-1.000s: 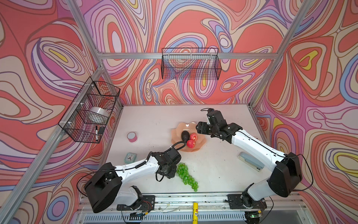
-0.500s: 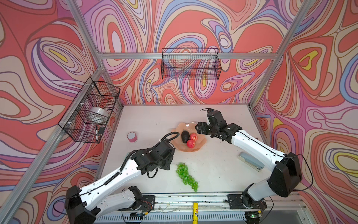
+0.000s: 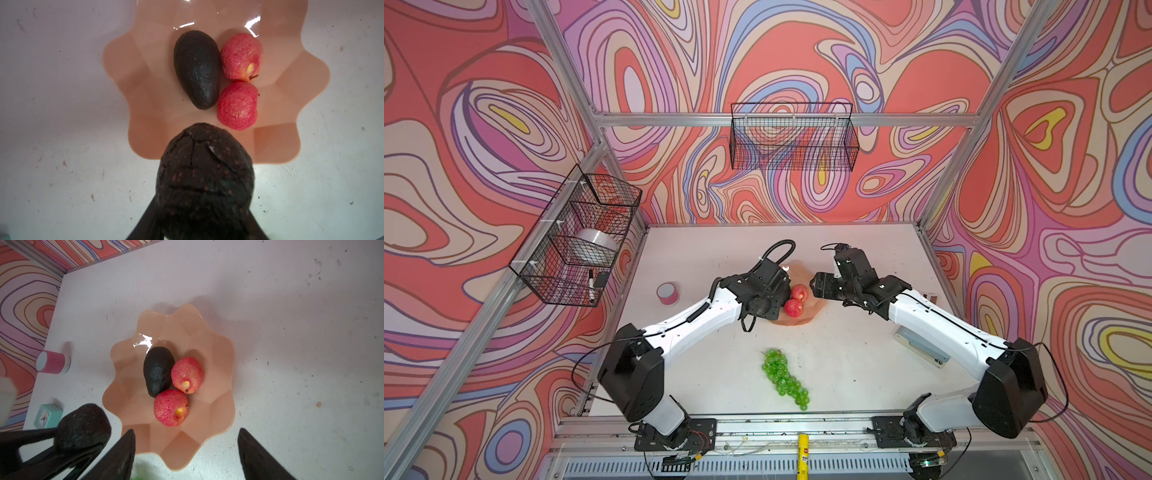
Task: Place and organize the fake fruits in the fruit bowl
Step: 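Carry the avocado with the left gripper into the bowl and release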
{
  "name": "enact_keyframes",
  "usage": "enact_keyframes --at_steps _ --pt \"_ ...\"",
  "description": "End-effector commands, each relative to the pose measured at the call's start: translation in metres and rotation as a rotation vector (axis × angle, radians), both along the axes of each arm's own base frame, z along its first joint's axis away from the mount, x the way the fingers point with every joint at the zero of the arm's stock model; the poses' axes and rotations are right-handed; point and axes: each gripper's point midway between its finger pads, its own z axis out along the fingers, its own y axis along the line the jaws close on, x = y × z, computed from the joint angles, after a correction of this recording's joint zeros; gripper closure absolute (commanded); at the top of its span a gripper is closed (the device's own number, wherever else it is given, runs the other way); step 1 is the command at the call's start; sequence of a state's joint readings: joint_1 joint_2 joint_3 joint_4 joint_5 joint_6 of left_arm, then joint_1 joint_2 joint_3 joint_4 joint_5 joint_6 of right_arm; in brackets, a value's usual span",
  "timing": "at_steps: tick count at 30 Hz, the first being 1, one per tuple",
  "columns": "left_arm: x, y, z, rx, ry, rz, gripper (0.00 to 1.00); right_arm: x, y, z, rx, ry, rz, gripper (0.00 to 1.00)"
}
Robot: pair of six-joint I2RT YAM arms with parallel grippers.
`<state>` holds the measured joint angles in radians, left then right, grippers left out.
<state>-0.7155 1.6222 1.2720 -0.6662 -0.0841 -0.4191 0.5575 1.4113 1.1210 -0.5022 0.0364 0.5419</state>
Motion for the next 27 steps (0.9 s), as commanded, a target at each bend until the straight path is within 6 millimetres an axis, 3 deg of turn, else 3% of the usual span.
enact_keyframes --at_steps 1,10,14,18,22,25,27 --pt "0.018 -0.008 -0.008 0.013 0.001 -0.020 0.62 -0.009 -0.013 -0.001 -0.050 0.003 -0.001 0.21" --pt "0.021 -0.009 -0.048 0.071 0.090 0.002 0.55 -0.028 -0.028 -0.008 -0.157 0.013 0.064 0.22" --pt "0.022 -0.011 -0.053 0.061 0.092 0.004 0.41 -0.032 -0.030 -0.011 -0.153 0.013 0.067 0.22" --pt "0.026 -0.013 -0.045 0.047 0.069 0.009 0.25 -0.034 -0.031 -0.009 -0.159 0.014 0.077 0.23" --pt "0.028 -0.016 -0.031 0.021 0.046 0.004 0.18 -0.042 -0.027 0.001 -0.134 -0.013 0.121 0.23" --pt "0.032 -0.023 -0.004 -0.042 -0.002 -0.008 0.17 -0.056 -0.018 0.007 -0.087 -0.040 0.200 0.24" --pt "0.036 -0.025 0.026 -0.092 -0.076 -0.003 0.15 -0.073 -0.013 0.006 -0.085 -0.049 0.252 0.24"
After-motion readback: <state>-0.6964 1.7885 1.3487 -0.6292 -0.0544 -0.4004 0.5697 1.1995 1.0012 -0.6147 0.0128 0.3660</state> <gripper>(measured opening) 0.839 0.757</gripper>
